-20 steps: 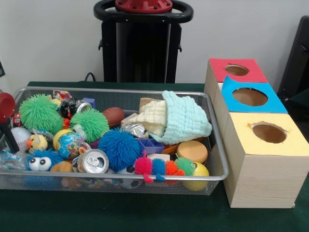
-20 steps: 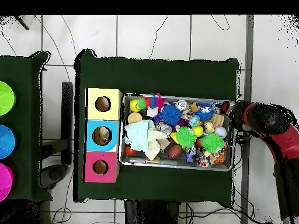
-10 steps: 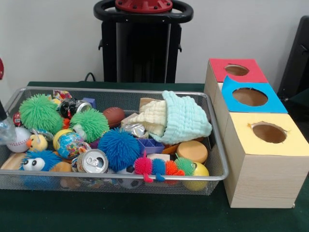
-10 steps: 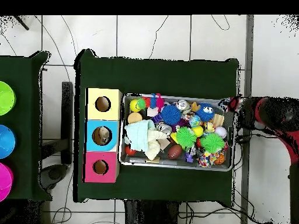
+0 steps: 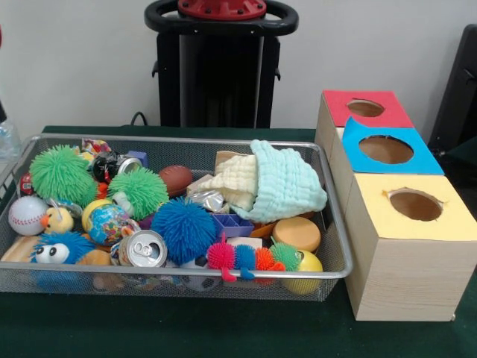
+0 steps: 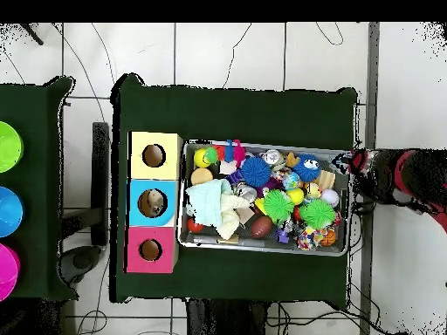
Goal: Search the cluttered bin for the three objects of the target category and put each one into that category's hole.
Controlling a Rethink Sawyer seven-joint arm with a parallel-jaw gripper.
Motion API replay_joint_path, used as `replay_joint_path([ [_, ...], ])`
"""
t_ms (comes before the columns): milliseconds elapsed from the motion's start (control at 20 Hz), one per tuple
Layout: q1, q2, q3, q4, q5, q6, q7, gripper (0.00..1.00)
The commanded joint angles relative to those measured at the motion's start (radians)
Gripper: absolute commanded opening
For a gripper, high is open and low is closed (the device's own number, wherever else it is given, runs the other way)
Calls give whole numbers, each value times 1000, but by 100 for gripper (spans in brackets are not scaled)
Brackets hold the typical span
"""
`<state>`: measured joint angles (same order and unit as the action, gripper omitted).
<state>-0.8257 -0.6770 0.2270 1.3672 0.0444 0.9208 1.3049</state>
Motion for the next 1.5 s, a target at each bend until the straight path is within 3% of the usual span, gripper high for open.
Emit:
replay_joint_path([
  [50,51,-66,-54,338,114,-22,319,0],
  [600,145,-186,-97,618,272,-209,330,0],
  [900,126,-215,-75,749,367,-323,294,0],
  [1300,116,-295,-74,893,543,-363,293,0],
  [1500,190,-375,-115,938,586,-315,339,0],
])
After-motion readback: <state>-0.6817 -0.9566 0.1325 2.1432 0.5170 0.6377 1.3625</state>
